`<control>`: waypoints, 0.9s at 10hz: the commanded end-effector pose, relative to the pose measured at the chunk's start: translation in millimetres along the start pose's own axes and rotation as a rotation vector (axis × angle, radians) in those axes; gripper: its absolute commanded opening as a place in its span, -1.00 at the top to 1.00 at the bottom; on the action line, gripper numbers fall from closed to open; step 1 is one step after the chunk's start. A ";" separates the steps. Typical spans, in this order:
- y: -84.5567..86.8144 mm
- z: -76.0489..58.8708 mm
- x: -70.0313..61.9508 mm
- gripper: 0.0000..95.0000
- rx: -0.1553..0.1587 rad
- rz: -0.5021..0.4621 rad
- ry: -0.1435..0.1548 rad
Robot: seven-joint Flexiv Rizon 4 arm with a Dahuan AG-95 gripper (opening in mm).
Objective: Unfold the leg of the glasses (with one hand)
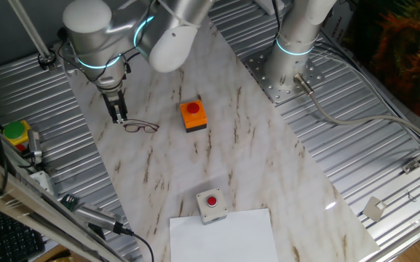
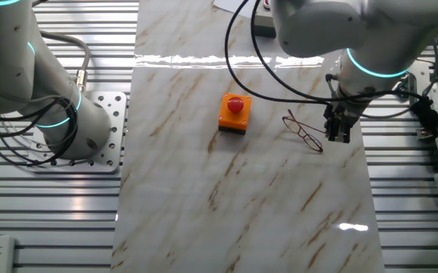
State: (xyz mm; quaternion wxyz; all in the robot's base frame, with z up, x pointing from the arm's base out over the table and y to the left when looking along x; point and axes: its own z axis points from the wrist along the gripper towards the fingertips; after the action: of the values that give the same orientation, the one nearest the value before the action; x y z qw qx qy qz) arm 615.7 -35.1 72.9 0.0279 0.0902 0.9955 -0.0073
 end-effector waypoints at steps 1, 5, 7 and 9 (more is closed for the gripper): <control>1.4 -4.2 0.1 1.00 -0.002 0.004 0.002; 6.5 -10.8 3.5 1.00 -0.003 0.021 -0.001; 9.6 -14.3 5.8 1.00 -0.004 0.029 0.000; 10.7 -16.2 8.0 1.00 -0.005 0.036 0.000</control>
State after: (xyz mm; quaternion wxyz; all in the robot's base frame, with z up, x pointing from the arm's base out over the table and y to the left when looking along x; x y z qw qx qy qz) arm 607.8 -22.6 88.6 0.0276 0.1085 0.9937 -0.0039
